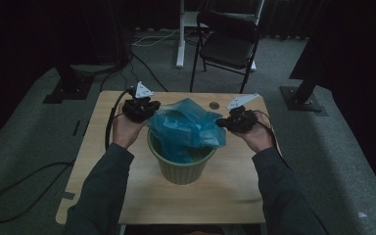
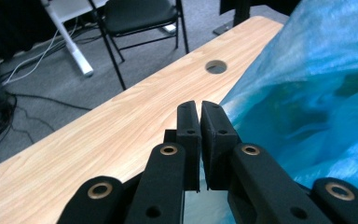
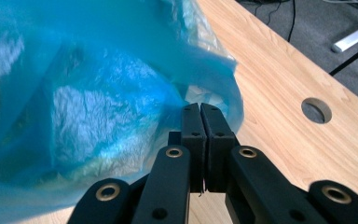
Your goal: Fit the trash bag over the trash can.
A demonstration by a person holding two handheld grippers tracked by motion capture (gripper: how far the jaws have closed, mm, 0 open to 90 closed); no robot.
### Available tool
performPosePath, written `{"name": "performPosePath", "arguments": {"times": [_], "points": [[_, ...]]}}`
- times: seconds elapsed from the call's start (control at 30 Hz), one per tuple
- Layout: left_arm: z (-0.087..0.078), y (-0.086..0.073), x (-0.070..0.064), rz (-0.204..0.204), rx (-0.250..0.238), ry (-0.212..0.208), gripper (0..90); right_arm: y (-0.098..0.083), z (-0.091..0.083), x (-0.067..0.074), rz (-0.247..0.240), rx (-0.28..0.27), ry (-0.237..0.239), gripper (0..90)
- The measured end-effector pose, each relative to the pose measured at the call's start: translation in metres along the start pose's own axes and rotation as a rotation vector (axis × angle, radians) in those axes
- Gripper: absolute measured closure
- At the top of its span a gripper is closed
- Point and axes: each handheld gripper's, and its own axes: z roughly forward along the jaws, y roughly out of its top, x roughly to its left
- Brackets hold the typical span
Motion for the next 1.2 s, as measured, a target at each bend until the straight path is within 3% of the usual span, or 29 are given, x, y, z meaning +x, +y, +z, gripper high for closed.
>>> {"name": "performPosePath", "arguments": {"times": [0.27,0.37,0.63,0.8,1.0,1.2], "points": [[0.003,-0.017,0.024,-0.112,0.013,0.034,88.0,-0.007,0.0,-0.003,0.007,0.026,0.0,89.6],[0.003,-0.018,0.023,-0.105,0.009,0.028,88.0,-0.007,-0.002,-0.002,0.007,0.02,-0.002,88.5],[0.001,-0.015,0.016,-0.064,-0.032,-0.013,88.0,0.0,-0.016,0.001,-0.024,-0.081,0.01,67.1],[-0.002,-0.013,0.013,-0.042,-0.055,-0.02,87.7,0.0,-0.026,0.0,-0.016,-0.127,0.0,63.2],[-0.005,-0.011,0.012,-0.012,-0.085,-0.073,72.7,0.0,-0.032,-0.002,-0.011,-0.155,-0.021,60.4],[0.0,-0.009,0.011,-0.009,-0.064,-0.053,68.7,0.008,-0.029,-0.004,-0.013,-0.156,-0.024,58.5]]}}
